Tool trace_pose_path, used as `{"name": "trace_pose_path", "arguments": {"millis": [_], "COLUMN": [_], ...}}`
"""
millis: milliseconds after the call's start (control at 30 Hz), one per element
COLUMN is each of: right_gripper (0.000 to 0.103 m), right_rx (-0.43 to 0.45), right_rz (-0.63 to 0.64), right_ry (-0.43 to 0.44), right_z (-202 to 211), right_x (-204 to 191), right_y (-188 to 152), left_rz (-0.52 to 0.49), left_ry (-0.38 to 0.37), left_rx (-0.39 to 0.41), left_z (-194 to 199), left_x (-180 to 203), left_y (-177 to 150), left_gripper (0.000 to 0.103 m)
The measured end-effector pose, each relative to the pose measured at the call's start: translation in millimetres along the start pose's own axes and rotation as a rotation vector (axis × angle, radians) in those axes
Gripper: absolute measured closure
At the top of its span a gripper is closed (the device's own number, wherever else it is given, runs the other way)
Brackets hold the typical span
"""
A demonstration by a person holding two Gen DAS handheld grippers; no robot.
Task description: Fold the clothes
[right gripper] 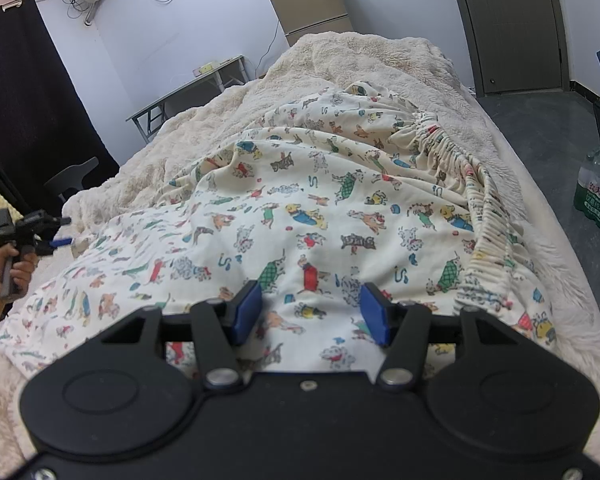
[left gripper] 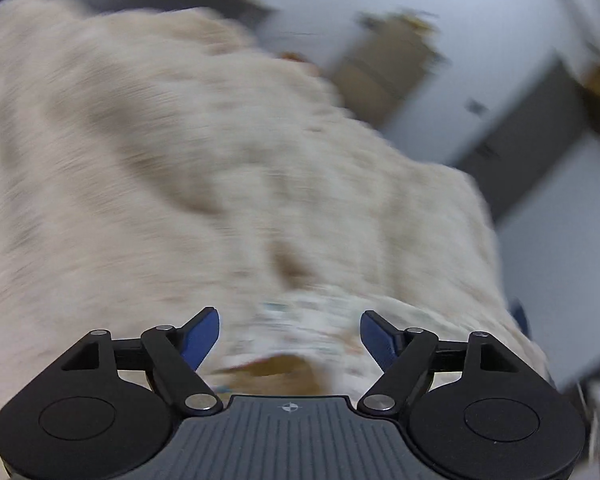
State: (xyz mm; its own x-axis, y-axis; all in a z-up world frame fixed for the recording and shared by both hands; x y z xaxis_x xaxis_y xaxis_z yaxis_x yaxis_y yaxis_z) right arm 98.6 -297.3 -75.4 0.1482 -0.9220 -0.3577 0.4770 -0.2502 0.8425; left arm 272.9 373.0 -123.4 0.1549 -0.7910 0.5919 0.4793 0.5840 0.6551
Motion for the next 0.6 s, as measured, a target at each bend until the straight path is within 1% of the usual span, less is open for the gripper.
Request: {"name": "trace_pose_path", "arguments": {"millis": [67,100,133,167,267,333,367,433,467,500,533,600], "right_gripper": [0.049,0.049,0.049,0.049,0.049,0.049,0.049,0.049,0.049,0.049,0.049,0.049], "right_rx": [-0.001,-0.001,-0.001,-0.001,0.0,0.001,0.001,0.002,0.003,0.005,0.005,0.004], "right_rz": [0.001,0.001,0.002,0.002,0.003,0.005,0.005,0.004,0.002,0.001,0.002,0.005], "right_ry": [-0.001,-0.001,-0.002,-0.003,-0.007,-0.009,-0.01,-0.01,-0.01,-0.009,-0.009,-0.012], "right_z": [-0.1,-0.1,-0.2,-0.3,-0.7,-1.0,-1.1,-0.6,-0.4,-0.2,-0.4,-0.9], "right_x": [-0.1,-0.3,-0.6,-0.8,-1.2,-1.5,-1.6,-1.5,-1.4,-1.2,-1.2,-1.4], "right_y": [-0.2,-0.3,-0.4,-0.4,-0.6,-1.0,-1.0,-1.1,-1.2,-1.5,-1.7,-1.9], "left_rz": [0.096,0.186,0.228,0.275,0.444,0.527,0.525,0.498,0.469,0.401,0.298,0.125], "left_ry": [0.062,0.093,0.083,0.069,-0.015,-0.096,-0.098,-0.081,-0.06,-0.013,0.042,0.047], "left_rx": [-0.029,-0.055,-0.065,-0.072,-0.058,-0.091,-0.11,-0.131,-0.133,-0.129,-0.102,-0.038], "left_z": [-15.0,-27.4,-30.4,-34.3,-46.2,-54.3,-58.2,-61.0,-65.3,-70.6,-71.0,-61.4], "left_x": [-29.5,-50.3,-56.3,-61.9,-64.5,-50.4,-43.7,-33.8,-29.7,-22.3,-12.6,5.4], "left_y": [-8.1,-20.3,-24.6,-29.0,-38.6,-39.6,-40.0,-40.9,-40.5,-36.6,-27.0,-7.7], "left_gripper": [0.03,0.03,0.031,0.031,0.031,0.032,0.033,0.047,0.078,0.096,0.096,0.097]}}
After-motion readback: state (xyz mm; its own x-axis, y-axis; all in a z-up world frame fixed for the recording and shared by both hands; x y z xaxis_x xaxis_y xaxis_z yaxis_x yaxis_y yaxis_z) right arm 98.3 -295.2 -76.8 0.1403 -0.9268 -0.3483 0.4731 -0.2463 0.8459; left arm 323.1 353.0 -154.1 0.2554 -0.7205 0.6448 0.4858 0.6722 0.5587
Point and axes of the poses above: each gripper's, at about its wrist camera, not at the fingertips, and z roughly against the way its jaws point, x to its right, y to its top, the point moved 7 cm from there along -z, roughly the way its jaws point, and after that the axes turned 13 degrees about x, right-handed, at the moved point
